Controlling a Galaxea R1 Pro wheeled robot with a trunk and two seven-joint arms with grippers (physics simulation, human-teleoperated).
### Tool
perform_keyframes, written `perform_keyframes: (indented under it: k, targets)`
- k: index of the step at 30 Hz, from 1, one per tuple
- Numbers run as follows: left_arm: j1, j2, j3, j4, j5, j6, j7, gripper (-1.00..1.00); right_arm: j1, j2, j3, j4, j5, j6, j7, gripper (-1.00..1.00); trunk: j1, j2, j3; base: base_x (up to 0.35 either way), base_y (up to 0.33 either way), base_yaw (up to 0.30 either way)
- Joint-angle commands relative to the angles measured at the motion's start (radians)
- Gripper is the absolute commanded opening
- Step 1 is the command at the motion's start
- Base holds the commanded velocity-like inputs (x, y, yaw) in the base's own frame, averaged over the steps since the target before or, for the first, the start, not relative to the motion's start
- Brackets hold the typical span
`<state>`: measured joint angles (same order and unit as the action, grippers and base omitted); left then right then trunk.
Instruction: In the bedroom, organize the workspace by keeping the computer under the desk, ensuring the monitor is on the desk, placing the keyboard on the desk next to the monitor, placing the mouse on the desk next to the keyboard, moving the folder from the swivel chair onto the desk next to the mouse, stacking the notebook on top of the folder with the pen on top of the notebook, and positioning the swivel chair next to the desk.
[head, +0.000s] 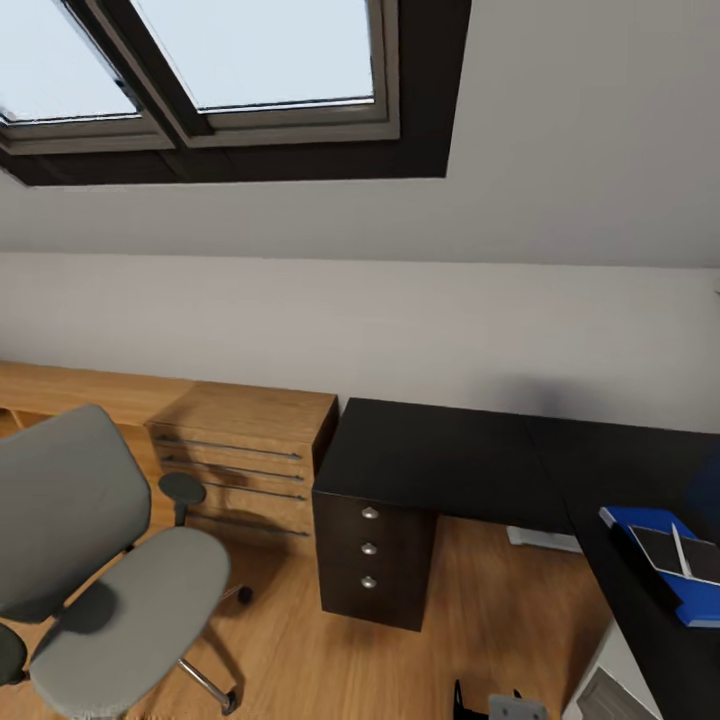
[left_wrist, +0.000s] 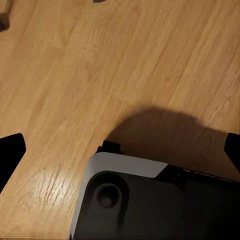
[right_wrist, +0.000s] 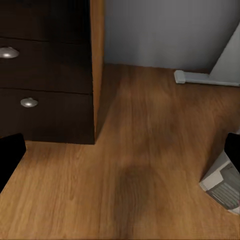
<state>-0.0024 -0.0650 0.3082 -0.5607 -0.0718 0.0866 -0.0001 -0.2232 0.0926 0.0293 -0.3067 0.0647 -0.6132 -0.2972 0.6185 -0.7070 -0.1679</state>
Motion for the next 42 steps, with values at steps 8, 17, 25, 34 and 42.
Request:
perform_keyframes:
  k: [8,17,25,34,42]
  targets:
    - [-0.002,-0.005,0.002,0.025,-0.013,0.0,-0.006,1.0,-0.001,0.002,0.006,0.008,0.01,-0.063,-0.01,1.0,-0.03,0.055,0.024,0.0,0.0,0.281]
    - [-0.002,-0.007,0.004,0.096,-0.012,-0.402,-0.008,1.0,-0.001,0.003,0.014,0.068,0.077,-0.197,-0.009,1.0,-0.046,0.083,0.036,0.0,0.0,0.275]
    - [-0.002,-0.006,0.003,0.109,-0.013,-0.46,-0.005,1.0,-0.001,0.0,0.013,0.074,0.077,-0.194,-0.002,1.0,-0.046,0.083,0.036,0.0,0.0,0.062]
    - [-0.002,-0.004,0.002,0.119,-0.013,-0.461,-0.005,1.0,-0.001,0.003,0.014,0.075,0.075,-0.195,0.0,1.0,-0.046,0.083,0.039,0.0,0.0,0.058]
    - [-0.002,-0.004,0.002,0.122,-0.014,-0.461,-0.005,1.0,-0.001,0.004,0.014,0.075,0.075,-0.195,-0.002,1.0,-0.046,0.083,0.046,0.0,0.0,0.212]
